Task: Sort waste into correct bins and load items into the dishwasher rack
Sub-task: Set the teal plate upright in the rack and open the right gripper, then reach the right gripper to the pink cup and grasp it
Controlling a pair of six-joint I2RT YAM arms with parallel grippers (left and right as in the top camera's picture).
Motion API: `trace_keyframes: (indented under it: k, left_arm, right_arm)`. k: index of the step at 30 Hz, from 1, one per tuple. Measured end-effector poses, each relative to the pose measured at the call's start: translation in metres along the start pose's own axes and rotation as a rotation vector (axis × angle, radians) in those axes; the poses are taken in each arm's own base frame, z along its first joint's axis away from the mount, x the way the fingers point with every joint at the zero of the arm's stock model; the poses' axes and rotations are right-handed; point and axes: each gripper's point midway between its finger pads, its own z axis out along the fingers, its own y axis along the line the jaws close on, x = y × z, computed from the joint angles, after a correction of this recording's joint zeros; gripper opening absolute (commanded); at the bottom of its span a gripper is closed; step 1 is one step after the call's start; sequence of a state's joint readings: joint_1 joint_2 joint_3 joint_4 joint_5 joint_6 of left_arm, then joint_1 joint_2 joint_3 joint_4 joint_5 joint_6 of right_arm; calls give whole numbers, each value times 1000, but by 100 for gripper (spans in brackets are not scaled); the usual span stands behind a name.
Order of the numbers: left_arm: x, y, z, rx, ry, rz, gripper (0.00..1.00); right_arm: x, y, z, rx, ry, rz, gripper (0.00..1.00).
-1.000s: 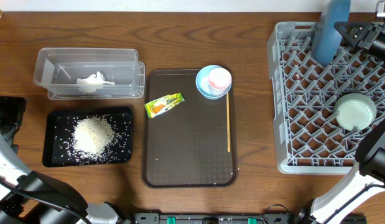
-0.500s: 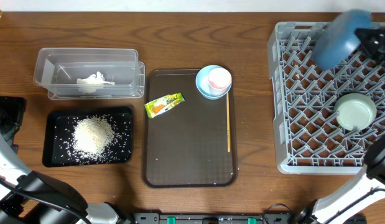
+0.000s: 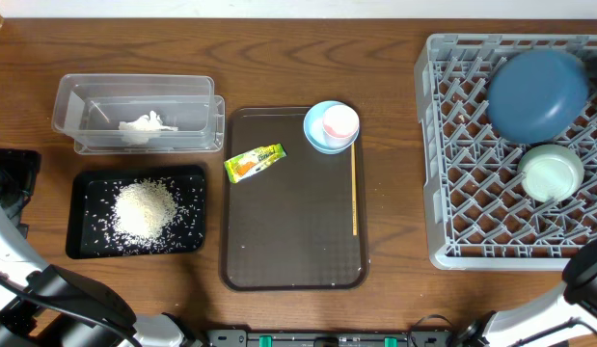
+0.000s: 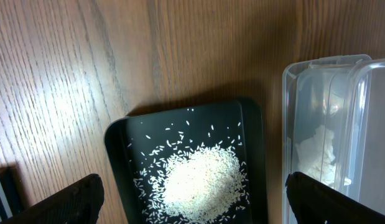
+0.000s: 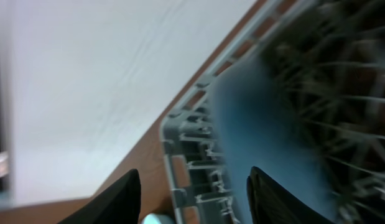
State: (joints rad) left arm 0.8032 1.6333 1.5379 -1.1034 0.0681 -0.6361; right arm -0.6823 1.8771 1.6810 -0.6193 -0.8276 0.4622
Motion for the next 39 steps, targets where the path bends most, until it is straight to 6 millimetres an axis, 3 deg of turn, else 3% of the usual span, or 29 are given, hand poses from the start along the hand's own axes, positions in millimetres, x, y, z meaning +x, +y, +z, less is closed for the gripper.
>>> trace_keyframes:
  k: [4,9,14,16,18,22,29,33,39]
  left_arm:
    - [0,0,0,0,0,0,96]
    - [0,0,0,0,0,0,96]
    - [0,0,0,0,0,0,96]
    - [0,0,0,0,0,0,96]
    - [0,0,0,0,0,0,96]
    - [0,0,0,0,0,0,96]
    - [0,0,0,0,0,0,96]
    - [0,0,0,0,0,0,96]
    - [0,0,0,0,0,0,96]
  right_arm:
    - [-7,10,-22,96,-81,-61,59]
    - [-1,48,-43,169,-153,-182,57]
    - [37,100,-32,205,-135,-339,59]
    - [61,121,-21,201,-99,-399,66]
    - [91,144,-10,181,-49,-461,99]
    - [176,200,15,50,121,-642,97]
    - [316,261,35,-153,372,-845,93]
    - [387,256,66,-84,482,-824,91]
    - [493,220,134,65,585,-750,88]
